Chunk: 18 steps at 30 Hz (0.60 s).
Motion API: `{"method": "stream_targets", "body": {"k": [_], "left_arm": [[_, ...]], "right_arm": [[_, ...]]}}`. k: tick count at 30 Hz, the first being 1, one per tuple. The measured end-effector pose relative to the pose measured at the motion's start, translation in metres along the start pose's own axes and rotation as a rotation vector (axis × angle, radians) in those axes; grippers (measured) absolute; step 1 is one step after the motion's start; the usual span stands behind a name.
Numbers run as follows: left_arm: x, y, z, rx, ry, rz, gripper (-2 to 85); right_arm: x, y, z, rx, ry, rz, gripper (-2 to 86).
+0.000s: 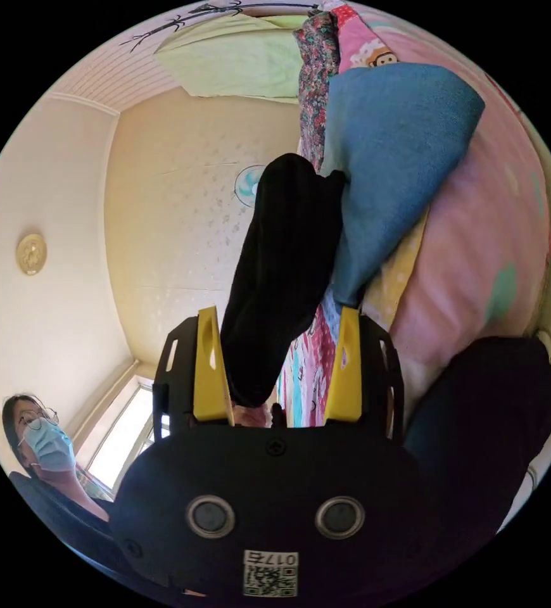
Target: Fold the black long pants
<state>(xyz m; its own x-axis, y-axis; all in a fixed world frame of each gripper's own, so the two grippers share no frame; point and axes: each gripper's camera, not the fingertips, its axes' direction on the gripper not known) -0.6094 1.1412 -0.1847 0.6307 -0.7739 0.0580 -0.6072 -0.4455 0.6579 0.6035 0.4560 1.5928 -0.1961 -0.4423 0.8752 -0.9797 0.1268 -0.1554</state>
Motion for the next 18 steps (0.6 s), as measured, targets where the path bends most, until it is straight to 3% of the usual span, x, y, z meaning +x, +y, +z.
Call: {"method": "stream_targets", "body": {"k": [3, 7, 9, 11, 14, 18], "left_arm": [[0.037, 0.011, -0.038, 0.042, -0.029, 0.035, 6.3], [0.059, 0.044, -0.097, 0.093, -0.089, 0.029, 6.2], [0.066, 0.061, -0.124, 0.118, -0.113, 0.033, 6.2], [0.081, 0.086, -0.160, 0.155, -0.171, 0.057, 6.0], [0.107, 0.118, -0.211, 0.224, -0.200, 0.111, 5.8], [0.146, 0.164, -0.281, 0.328, -0.235, 0.204, 5.8]], "right_arm": [[-0.004, 0.004, 0.020, -0.092, -0.036, 0.009, 28.7], [0.013, 0.002, 0.057, -0.103, -0.242, 0.068, 29.8], [0.023, -0.003, 0.073, -0.126, -0.239, 0.116, 27.8], [0.033, -0.003, 0.105, -0.269, -0.200, 0.204, 22.7], [0.021, 0.014, 0.134, -0.450, -0.120, 0.157, 14.3], [-0.003, 0.050, 0.174, -0.634, -0.224, 0.134, 10.9]]}}
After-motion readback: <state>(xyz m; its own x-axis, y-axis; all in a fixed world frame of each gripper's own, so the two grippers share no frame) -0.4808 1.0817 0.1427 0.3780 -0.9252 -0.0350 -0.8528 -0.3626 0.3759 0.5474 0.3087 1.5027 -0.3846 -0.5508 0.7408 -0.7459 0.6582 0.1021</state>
